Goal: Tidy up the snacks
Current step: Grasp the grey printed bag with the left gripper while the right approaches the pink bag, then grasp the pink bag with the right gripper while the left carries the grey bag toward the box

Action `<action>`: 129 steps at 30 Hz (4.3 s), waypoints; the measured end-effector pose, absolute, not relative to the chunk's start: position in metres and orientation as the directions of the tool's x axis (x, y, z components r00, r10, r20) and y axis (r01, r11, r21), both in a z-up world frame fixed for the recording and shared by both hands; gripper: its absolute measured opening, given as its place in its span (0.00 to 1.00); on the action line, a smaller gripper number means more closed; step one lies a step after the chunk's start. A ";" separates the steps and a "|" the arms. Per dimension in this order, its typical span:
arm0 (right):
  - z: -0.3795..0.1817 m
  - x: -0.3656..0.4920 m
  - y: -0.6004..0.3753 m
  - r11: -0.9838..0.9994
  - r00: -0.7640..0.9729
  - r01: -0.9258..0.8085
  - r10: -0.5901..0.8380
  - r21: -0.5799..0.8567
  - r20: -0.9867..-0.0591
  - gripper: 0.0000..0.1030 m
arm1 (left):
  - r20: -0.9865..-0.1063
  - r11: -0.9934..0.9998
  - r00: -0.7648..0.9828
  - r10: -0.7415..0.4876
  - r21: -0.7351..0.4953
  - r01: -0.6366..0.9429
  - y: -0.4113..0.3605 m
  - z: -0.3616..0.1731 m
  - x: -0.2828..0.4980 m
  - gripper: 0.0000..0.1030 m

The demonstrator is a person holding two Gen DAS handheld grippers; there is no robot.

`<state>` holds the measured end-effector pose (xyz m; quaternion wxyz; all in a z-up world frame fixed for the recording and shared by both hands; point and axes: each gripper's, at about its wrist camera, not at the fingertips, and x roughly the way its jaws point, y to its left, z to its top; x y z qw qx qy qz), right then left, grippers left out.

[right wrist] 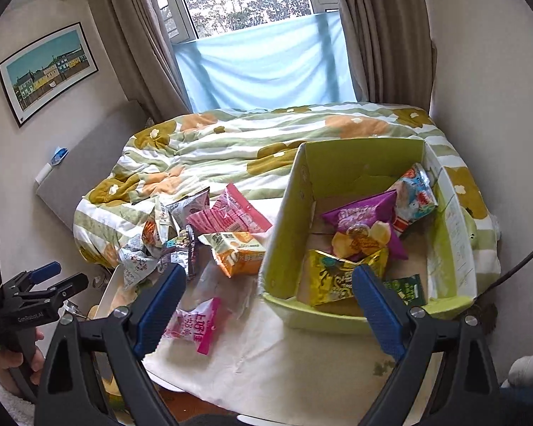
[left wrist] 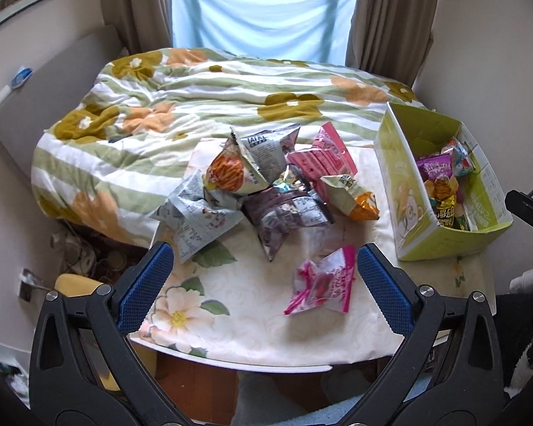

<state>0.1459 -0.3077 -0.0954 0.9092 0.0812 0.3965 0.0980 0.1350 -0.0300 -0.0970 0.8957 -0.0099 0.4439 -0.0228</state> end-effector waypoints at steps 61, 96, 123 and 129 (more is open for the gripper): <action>-0.301 0.200 -0.140 0.967 0.349 0.054 0.215 0.248 -0.912 0.89 | -0.917 0.813 0.388 -0.093 0.155 0.561 0.026 -0.287 0.289 0.80; -0.198 0.160 -0.145 0.975 0.527 -0.002 0.190 0.222 -0.828 0.47 | -0.843 0.924 0.519 -0.143 0.074 0.375 0.030 -0.162 0.203 0.79; -0.115 0.181 -0.416 0.976 0.646 0.096 0.088 0.195 -0.758 0.47 | -0.780 0.871 0.526 -0.340 -0.050 0.489 -0.308 -0.097 0.258 0.80; -0.123 0.188 -0.452 0.975 0.619 0.075 0.117 0.208 -0.776 0.47 | -0.829 0.882 0.468 -0.306 -0.061 0.468 -0.355 -0.130 0.272 0.93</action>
